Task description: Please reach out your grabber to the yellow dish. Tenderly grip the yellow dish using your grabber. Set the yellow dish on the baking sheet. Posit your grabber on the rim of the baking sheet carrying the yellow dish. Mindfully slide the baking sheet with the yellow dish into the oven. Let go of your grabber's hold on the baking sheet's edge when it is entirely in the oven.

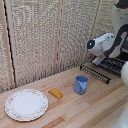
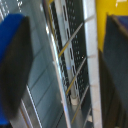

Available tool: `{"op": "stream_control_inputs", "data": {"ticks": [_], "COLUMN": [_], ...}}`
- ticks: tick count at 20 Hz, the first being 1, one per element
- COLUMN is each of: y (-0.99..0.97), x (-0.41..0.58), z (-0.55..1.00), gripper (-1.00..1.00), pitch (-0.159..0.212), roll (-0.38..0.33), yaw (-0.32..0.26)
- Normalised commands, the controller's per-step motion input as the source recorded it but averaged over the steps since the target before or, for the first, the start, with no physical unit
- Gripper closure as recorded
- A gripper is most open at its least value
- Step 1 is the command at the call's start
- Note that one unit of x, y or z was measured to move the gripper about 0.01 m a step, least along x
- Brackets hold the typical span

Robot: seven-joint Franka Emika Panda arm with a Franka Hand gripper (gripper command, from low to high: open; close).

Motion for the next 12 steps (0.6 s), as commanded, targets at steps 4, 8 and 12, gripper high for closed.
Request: {"op": "stream_control_inputs", "data": {"ticks": [4,8,12], "y": [-0.01,0.14,0.23], "x": [-0.002,0.0,0.009], "z": [0.44,0.27,0.17], "gripper": [-1.0,-1.0,-1.0], "pitch": [0.086,0.174,0.194], "roll": [0.242,0.26,0.257], "yaw": [-0.046,-0.068,-0.089]}}
